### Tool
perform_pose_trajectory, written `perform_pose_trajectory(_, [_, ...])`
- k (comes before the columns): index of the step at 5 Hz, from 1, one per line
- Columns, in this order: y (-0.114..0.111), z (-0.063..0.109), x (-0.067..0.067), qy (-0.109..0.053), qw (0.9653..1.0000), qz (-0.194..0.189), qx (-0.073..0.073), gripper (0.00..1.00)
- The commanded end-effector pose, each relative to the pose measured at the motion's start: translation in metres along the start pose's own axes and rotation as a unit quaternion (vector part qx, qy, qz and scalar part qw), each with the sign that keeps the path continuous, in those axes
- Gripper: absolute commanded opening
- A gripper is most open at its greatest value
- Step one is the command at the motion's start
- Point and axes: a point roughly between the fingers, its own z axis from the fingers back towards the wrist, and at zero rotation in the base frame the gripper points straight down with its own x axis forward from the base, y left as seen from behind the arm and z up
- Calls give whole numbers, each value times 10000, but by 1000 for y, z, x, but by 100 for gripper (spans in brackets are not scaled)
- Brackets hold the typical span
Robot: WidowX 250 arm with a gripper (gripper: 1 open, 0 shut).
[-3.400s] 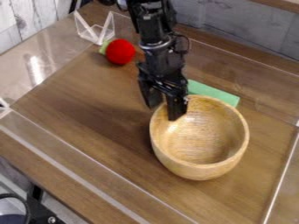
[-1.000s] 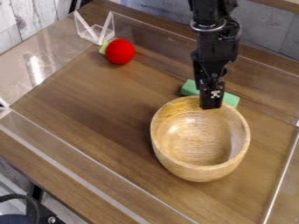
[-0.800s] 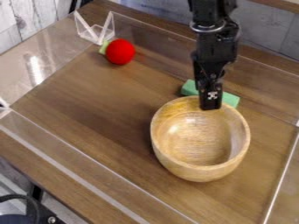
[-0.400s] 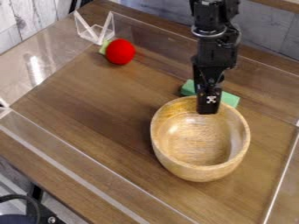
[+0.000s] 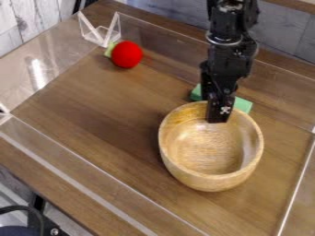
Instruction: Remove the green stick from the brown bowl and put it on the table
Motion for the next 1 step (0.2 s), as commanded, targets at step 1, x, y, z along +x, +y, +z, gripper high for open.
perform_pose_trajectory(1, [13, 23, 12, -175, 9995, -151, 224, 0])
